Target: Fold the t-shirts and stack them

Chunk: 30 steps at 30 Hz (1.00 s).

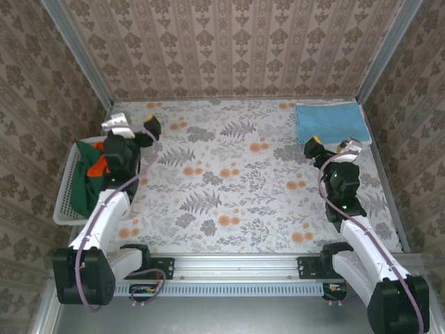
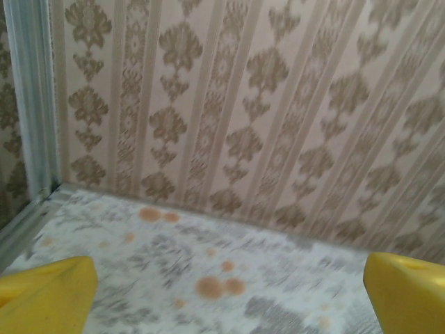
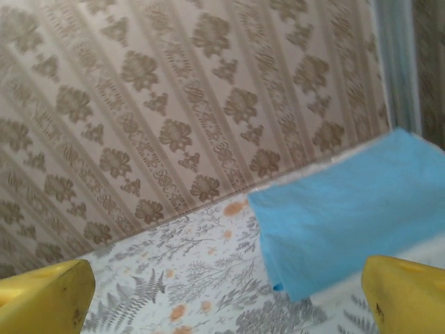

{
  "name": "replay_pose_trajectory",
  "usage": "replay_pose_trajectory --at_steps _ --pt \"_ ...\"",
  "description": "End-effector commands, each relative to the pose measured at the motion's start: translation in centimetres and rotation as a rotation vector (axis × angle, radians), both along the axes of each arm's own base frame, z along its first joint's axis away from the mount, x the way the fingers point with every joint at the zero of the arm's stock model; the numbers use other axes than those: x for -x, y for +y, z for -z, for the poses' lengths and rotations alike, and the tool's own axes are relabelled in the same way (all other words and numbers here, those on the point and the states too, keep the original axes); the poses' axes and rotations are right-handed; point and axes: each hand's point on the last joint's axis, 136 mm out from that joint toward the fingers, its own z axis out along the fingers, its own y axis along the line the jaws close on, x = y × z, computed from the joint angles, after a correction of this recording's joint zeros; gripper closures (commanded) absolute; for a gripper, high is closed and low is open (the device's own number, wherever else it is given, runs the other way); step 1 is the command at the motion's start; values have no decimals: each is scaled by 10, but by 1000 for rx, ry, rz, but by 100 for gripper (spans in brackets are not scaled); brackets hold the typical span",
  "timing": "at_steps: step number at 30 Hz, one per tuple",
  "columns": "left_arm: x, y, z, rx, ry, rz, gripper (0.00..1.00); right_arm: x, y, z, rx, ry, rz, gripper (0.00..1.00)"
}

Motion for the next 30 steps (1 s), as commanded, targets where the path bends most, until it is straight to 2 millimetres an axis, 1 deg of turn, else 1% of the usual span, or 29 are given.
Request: replay_pose_trajectory --at_steps 1,2,4,5,6,7,8,9,11,12,13,14,16,17,19,20,21,23,25,27,28,29,30 --pt "4 6 9 289 170 4 0 5 5 -5 -163 6 -61 0" --pt "4 13 11 351 189 -13 0 8 10 -12 -180 -27 -106 0" --pt "3 24 14 441 195 -30 0 16 6 -20 -255 -122 -112 0" --pt "3 30 17 472 202 -46 0 18 3 -21 -308 -155 -107 0" --pt "3 36 20 483 217 -64 0 15 4 -19 -351 -140 -125 0" --pt "3 43 25 482 256 -110 0 8 17 -19 -366 -91 -202 0" --pt "4 52 34 472 316 -170 0 0 37 -20 -354 -41 -294 1" --pt "10 63 50 443 428 -253 0 -8 58 -15 -338 31 -372 1" --pt "19 81 68 365 587 -374 0 -17 99 4 -265 172 -448 0" --pt "23 90 76 326 656 -426 0 -17 126 12 -182 233 -502 0" --pt "30 101 83 309 716 -487 0 -17 151 26 -100 313 -540 1" --pt "35 111 87 298 747 -527 0 -16 172 37 -36 376 -576 1" --pt "46 135 94 268 770 -618 2 -12 216 62 60 485 -670 6" --pt "49 145 95 257 765 -649 3 -9 231 71 79 512 -704 8" --pt "54 163 104 240 786 -699 5 -2 263 89 123 542 -791 11" --pt "56 170 111 245 817 -712 7 1 273 97 152 550 -822 12" --pt "59 176 120 269 859 -720 9 2 281 105 187 558 -839 12" --pt "59 181 136 312 928 -678 13 3 287 113 186 582 -854 15" --pt "55 181 146 314 972 -623 16 4 292 116 155 564 -878 16" --pt "55 181 152 296 1026 -605 19 5 297 121 123 560 -894 17" --pt "57 180 157 293 1054 -603 19 5 299 126 110 569 -900 18" --pt "64 183 160 297 1080 -629 21 5 302 129 103 580 -908 19" --pt "73 186 162 301 1104 -670 25 5 303 132 101 593 -915 20"
